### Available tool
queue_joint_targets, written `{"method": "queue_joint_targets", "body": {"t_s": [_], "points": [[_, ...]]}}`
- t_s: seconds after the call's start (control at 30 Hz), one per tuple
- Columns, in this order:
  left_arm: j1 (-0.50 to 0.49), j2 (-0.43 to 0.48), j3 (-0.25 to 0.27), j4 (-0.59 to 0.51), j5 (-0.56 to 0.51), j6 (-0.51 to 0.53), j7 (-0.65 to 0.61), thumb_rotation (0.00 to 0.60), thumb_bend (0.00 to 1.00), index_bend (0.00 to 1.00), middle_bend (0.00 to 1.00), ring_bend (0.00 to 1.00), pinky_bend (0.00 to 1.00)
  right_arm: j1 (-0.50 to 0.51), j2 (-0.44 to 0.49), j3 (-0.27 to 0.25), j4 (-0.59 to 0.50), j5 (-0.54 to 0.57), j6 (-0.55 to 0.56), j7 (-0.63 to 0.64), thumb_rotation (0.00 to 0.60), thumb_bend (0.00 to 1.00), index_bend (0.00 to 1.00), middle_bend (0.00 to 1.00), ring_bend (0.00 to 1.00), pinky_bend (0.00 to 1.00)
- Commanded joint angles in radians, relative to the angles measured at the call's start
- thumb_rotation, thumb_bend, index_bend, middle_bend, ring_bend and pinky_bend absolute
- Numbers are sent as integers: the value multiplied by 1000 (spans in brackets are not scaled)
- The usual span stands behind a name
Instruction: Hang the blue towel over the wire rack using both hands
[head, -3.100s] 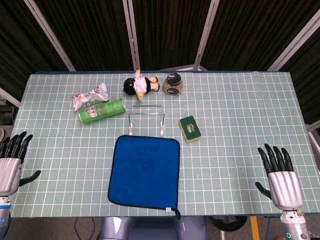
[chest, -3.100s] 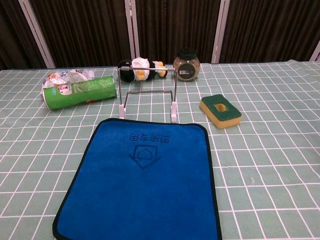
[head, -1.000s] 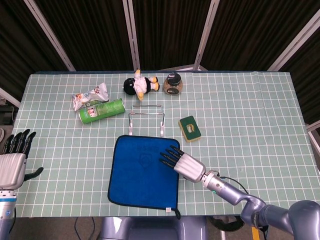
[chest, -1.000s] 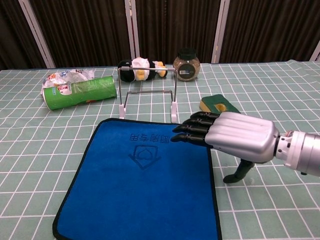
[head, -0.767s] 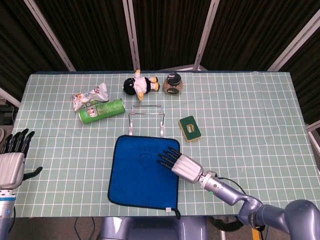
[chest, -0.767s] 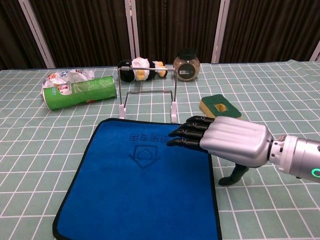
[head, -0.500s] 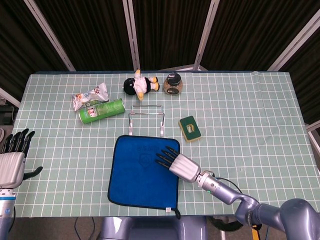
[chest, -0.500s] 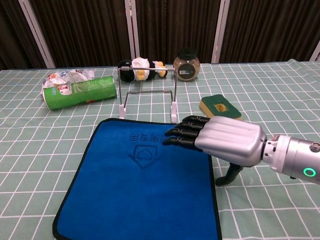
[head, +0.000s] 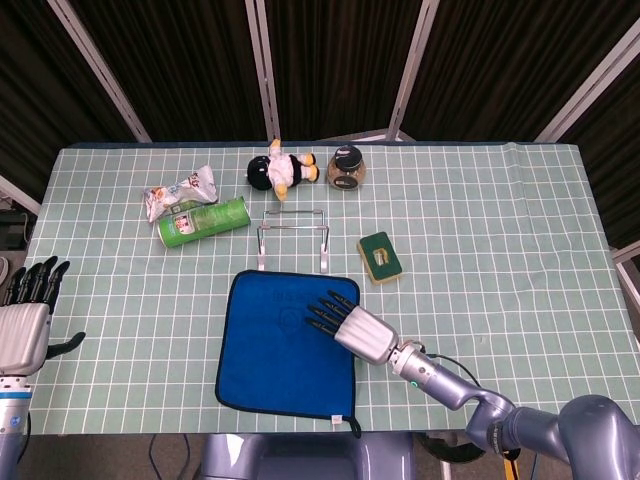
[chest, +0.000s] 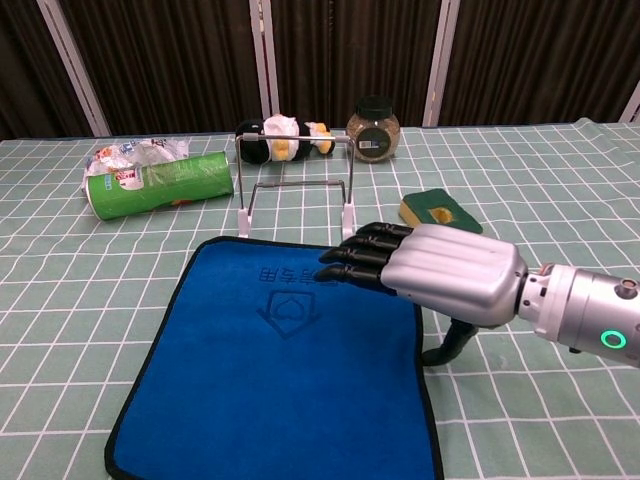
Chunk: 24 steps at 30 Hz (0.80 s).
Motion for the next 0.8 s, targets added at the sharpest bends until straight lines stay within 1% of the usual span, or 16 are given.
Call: {"method": "queue_joint_targets", "body": {"t_s": [0.03, 0.3, 0.53, 0.67, 0.8], "points": [[0, 0, 1, -2, 3, 3, 0, 600, 2, 0, 0, 0, 0, 2, -6, 0, 0, 5, 0, 3, 600, 0, 0, 0, 0, 0], [-1, 0, 2, -2, 3, 3, 2, 600, 2, 0, 0, 0, 0, 13, -27, 8, 17, 23, -11, -7, 600, 0, 0, 0, 0, 0], [-2, 2, 0, 1, -4, 0, -4, 600, 3, 0, 0, 0, 0, 30, -7, -2, 15, 17, -25, -28, 600, 0, 5, 0, 0, 0], [-3, 2, 0, 1, -4, -1, -6, 600, 2, 0, 0, 0, 0, 37, 13, -17, -1, 7, -29, -32, 600, 0, 34, 0, 0, 0], [-3, 1, 2, 0, -2, -1, -2, 600, 2, 0, 0, 0, 0, 37, 5, -18, -6, 12, -25, -16, 600, 0, 75, 0, 0, 0]]}}
